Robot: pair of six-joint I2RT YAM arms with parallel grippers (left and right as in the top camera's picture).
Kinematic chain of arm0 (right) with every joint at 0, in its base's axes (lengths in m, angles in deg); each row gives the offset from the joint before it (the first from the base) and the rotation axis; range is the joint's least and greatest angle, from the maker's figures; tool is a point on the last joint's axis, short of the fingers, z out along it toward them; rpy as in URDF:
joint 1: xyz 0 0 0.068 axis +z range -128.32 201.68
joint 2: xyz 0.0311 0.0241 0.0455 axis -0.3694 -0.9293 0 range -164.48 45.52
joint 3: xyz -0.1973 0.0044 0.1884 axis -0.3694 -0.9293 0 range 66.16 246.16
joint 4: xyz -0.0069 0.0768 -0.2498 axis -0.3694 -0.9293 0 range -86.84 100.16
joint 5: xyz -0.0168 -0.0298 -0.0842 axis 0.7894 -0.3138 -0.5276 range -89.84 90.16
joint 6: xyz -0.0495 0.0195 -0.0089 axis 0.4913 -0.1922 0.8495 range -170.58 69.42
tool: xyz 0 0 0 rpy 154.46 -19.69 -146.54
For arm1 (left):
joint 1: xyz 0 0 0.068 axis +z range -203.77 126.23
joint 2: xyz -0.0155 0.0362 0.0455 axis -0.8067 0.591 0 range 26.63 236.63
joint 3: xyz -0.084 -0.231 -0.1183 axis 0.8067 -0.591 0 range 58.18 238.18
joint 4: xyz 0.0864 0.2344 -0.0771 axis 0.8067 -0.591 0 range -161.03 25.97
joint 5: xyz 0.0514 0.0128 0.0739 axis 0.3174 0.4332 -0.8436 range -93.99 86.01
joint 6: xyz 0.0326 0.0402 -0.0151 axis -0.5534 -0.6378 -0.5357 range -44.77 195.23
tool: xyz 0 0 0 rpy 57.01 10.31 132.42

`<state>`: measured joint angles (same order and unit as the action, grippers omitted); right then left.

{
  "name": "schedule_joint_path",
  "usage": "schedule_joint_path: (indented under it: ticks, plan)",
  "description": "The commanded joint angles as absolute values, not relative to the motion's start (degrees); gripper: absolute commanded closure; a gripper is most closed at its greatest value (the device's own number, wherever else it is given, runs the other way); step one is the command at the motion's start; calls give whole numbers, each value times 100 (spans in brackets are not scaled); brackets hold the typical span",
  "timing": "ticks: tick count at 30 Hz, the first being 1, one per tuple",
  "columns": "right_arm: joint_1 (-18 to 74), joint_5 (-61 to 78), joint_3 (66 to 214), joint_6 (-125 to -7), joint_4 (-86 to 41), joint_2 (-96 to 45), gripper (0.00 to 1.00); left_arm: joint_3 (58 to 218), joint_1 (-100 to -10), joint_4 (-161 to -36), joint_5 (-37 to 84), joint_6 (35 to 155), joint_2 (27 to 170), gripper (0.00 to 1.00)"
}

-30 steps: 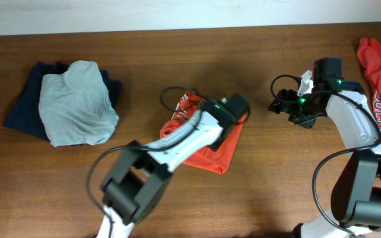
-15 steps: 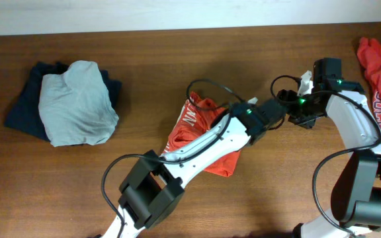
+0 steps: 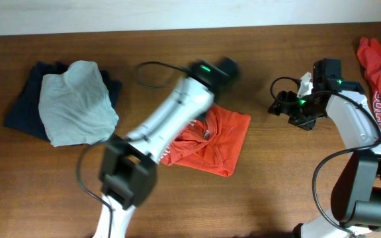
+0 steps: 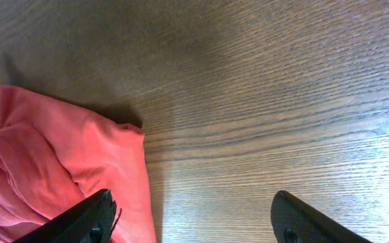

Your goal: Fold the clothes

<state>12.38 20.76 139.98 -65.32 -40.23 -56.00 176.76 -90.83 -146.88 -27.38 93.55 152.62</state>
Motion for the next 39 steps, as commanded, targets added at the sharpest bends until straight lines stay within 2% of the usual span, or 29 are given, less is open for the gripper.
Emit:
schedule_joint_path:
  ticks: [1, 4, 7, 14, 19, 26, 33, 39]
  plan:
    - [1229, 2114, 14009, -6497, -4036, -5611, 21, 17110, -8274, -14323, -1265, 9312, 15221, 99]
    - [1229, 2114, 14009, -6497, -4032, -5611, 21, 16551, -7861, -13676, 164, 8569, 15221, 99]
    - [1229, 2114, 14009, -6497, -4027, -5611, 21, 16039, -7710, -13244, 1102, 8210, 15221, 99]
    - [1229, 2111, 14009, -6497, -4001, -5611, 21, 15781, -8237, -13257, 2442, 7810, 15218, 99]
    - [1229, 2111, 14009, -6497, -3999, -5611, 21, 15781, -9124, -13281, 2444, 7812, 15218, 99]
    - [1229, 2111, 14009, -6500, -3944, -5611, 21, 15827, -9780, -13506, 1355, 7832, 15218, 99]
    - [1229, 2111, 14009, -6497, -3940, -5611, 21, 16345, -9441, -13668, 230, 8381, 15004, 99]
    - [1229, 2114, 14009, -6500, -3938, -5611, 21, 16411, -8777, -12732, 315, 8398, 14890, 99]
